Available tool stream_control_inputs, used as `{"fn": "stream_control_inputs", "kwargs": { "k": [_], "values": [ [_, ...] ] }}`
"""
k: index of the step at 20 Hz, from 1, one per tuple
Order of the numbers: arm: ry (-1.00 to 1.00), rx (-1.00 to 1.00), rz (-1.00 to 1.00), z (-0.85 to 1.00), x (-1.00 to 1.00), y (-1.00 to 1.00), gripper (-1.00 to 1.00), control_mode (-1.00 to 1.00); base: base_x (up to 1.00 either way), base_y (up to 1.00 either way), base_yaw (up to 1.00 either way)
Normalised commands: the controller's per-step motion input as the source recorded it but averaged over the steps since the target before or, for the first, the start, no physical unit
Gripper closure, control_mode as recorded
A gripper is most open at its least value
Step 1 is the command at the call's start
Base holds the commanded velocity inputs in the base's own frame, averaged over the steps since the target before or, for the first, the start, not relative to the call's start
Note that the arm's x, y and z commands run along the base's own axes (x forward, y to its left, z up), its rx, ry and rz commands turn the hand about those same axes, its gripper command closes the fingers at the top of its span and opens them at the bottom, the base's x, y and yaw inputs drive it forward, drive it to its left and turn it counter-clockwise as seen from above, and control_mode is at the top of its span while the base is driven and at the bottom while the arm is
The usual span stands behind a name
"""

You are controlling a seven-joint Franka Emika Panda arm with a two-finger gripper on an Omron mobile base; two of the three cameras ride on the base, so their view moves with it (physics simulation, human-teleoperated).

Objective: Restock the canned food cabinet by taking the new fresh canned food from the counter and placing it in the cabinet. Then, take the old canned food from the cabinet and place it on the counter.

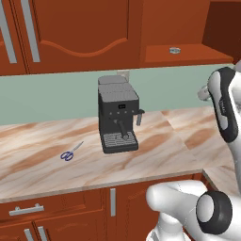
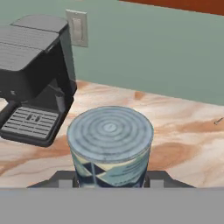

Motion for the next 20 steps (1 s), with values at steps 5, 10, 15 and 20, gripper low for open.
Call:
{"fn": "stream_control_inputs", "kwargs": {
  "k": [5,10,15,20],
  "values": [
    [0.29,-0.19,0.29,-1.00,0.20,0.42,1.00,-1.00,0.00,0.00,0.00],
    [0.10,-0.01,0.20,-0.96,0.32,0.02,1.00,-1.00,0.00,0.00,0.00],
    [0.00,0.05,0.13,-0.95,0.28,-0.02,1.00,-1.00,0.00,0.00,0.00],
    [0.01,0.06,0.07,-0.74,0.55,0.02,1.00,-1.00,0.00,0.00,0.00]
  ]
}}
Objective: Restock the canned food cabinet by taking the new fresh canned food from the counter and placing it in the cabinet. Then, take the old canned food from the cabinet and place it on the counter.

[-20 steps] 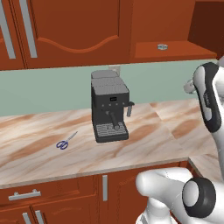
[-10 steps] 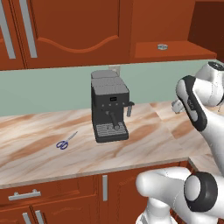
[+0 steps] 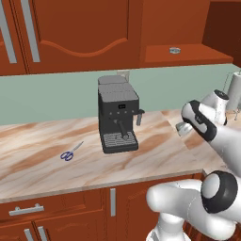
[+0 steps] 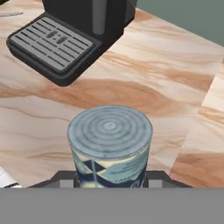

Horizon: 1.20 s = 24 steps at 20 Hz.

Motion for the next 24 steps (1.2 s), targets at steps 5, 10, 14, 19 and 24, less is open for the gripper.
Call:
{"fn": "stream_control_inputs", "kwargs": {
  "k": [5,10,14,19,24],
  "values": [
    [0.04,0.06,0.08,-0.50,0.23,0.08,1.00,-1.00,0.00,0.00,0.00],
    [0.13,0.08,0.00,-0.54,0.15,0.01,1.00,-1.00,0.00,0.00,0.00],
    [0.01,0.09,0.01,-0.57,0.12,0.10,1.00,-1.00,0.00,0.00,0.00],
    [-0.07,0.14,0.00,-0.44,0.06,0.09,1.00,-1.00,0.00,0.00,0.00],
    [-0.17,0.03,0.00,-0.24,0.19,0.28,1.00,-1.00,0.00,0.00,0.00]
  ]
}}
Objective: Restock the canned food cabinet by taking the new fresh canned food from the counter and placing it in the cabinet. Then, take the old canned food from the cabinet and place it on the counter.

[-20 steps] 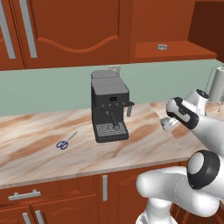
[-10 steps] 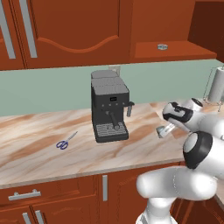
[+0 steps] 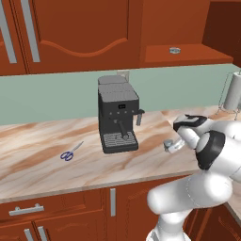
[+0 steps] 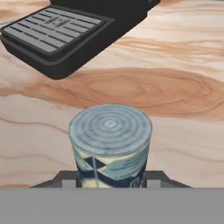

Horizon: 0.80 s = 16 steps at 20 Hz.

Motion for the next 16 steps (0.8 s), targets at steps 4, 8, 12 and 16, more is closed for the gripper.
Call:
{"fn": "stream_control_inputs", "kwargs": {
  "k": [4,8,12,16],
  "values": [
    [-0.18,0.00,0.00,-0.06,0.24,0.27,-1.00,-1.00,0.00,0.00,0.00],
    [-0.03,0.00,0.00,0.00,0.03,0.03,-1.00,-1.00,0.00,0.00,0.00],
    [0.00,0.02,0.00,0.19,0.00,0.00,-1.00,-1.00,0.00,0.00,0.00],
    [0.00,0.03,0.00,0.87,-0.05,0.04,-1.00,-1.00,0.00,0.00,0.00]
  ]
}}
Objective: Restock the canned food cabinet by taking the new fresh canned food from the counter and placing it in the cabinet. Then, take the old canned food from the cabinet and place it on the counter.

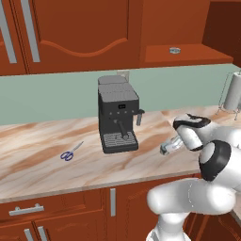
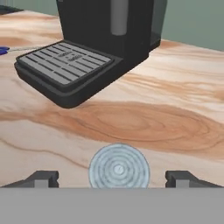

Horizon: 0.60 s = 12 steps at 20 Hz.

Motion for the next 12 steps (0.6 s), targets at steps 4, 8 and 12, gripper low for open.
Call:
{"fn": "stream_control_inputs", "kwargs": {
  "k": [4,8,12],
  "values": [
    [0.00,0.00,0.00,1.00,-0.34,0.00,-1.00,-1.00,0.00,0.00,0.00],
    [0.00,0.00,0.00,1.00,-0.84,0.04,-1.00,-1.00,0.00,0.00,0.00],
    [0.00,0.00,0.00,1.00,-1.00,0.05,-1.00,-1.00,0.00,0.00,0.00]
  ]
}}
